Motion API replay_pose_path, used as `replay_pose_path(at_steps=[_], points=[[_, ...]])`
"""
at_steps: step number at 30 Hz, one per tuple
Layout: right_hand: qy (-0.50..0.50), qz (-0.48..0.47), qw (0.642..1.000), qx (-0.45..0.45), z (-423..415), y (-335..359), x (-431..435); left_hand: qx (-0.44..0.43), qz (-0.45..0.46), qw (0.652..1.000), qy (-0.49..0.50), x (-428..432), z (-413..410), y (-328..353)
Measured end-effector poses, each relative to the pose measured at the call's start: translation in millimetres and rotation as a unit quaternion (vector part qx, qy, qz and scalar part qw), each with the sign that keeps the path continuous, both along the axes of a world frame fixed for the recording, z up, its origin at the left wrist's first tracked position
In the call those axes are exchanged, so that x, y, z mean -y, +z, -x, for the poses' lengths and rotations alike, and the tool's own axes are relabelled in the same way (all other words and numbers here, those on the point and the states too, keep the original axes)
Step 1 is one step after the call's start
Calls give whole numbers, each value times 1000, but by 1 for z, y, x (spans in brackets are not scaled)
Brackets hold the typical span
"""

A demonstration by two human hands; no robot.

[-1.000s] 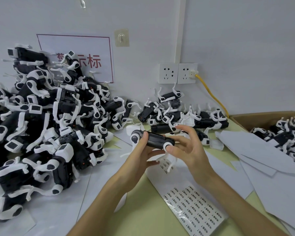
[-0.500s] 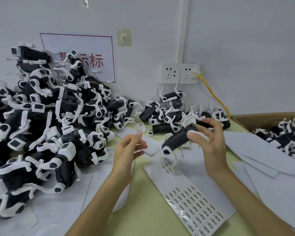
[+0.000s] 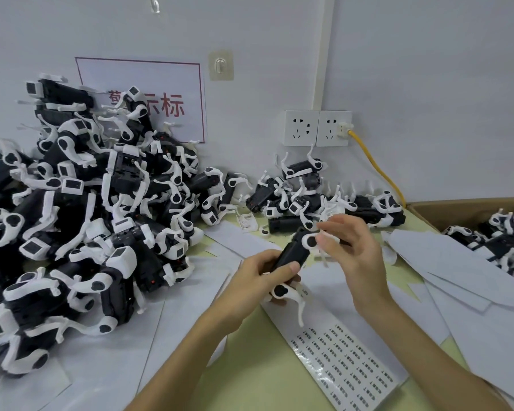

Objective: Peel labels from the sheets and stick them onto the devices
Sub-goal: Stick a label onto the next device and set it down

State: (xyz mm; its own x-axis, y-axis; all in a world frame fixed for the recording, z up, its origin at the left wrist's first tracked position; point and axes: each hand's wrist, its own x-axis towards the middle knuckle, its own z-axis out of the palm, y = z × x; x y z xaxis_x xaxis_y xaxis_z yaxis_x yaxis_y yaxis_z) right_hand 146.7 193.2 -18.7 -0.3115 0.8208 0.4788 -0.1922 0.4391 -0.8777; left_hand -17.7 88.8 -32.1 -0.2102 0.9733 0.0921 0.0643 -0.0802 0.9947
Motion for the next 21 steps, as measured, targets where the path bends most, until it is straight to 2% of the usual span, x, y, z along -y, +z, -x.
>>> replay_pose_path(at_steps=[2, 4, 7, 10, 15, 21], points=[[-65, -36, 997, -6, -1, 1, -2, 10, 8, 999, 34, -1, 0, -2], [-80, -54, 995, -13, -3, 1, -5, 23, 9, 998, 65, -1, 1, -3], [15, -38, 999, 2, -2, 3, -3, 51, 10, 995, 81, -2, -2, -4], [101, -38, 992, 66, 4, 3, 4, 66, 5, 995, 78, -3, -5, -3], [97, -18, 990, 105, 7, 1, 8, 97, -3, 993, 59, -3, -9, -2], [102, 15, 988, 114, 7, 0, 7, 83, -4, 995, 62, -1, -12, -3]])
